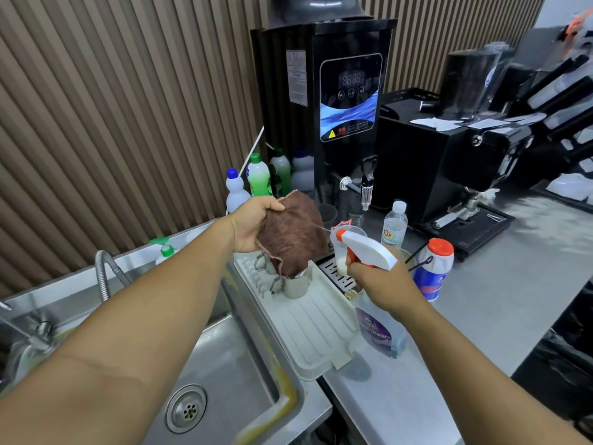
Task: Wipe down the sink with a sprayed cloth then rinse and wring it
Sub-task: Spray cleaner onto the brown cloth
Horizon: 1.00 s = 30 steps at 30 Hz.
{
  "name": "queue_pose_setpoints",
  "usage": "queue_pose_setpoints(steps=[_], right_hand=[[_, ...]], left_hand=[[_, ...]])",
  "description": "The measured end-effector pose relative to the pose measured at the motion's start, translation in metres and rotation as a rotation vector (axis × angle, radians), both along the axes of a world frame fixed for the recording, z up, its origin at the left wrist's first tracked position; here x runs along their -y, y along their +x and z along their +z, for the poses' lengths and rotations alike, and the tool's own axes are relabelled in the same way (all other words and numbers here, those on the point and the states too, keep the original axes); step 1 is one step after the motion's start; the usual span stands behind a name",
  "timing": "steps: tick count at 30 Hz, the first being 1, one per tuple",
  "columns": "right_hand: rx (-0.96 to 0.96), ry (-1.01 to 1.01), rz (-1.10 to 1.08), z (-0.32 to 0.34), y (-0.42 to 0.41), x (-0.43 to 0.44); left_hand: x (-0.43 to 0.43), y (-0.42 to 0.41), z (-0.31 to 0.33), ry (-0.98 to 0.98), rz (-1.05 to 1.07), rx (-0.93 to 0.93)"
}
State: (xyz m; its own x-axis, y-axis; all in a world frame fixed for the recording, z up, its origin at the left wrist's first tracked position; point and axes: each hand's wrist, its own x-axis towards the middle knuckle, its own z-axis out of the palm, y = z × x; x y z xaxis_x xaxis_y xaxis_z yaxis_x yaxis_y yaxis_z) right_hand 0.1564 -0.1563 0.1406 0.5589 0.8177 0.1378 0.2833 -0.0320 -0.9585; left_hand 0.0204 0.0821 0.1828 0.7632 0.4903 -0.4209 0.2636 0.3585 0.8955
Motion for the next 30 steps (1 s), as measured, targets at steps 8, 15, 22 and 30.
queue_pose_setpoints(steps=[8,15,22,30], right_hand=[[-0.023,-0.012,-0.074,0.0,0.0,0.004],[0.019,-0.021,-0.061,-0.002,-0.004,0.008],[0.047,0.001,-0.001,-0.006,-0.003,0.008],[0.046,0.012,0.07,-0.006,-0.002,0.009]], left_hand=[[-0.002,-0.002,-0.001,0.008,0.001,0.012],[-0.004,-0.002,-0.001,0.008,0.0,0.028],[0.001,0.003,0.001,-0.006,-0.006,0.042],[0.002,0.009,0.002,-0.006,-0.011,0.044]])
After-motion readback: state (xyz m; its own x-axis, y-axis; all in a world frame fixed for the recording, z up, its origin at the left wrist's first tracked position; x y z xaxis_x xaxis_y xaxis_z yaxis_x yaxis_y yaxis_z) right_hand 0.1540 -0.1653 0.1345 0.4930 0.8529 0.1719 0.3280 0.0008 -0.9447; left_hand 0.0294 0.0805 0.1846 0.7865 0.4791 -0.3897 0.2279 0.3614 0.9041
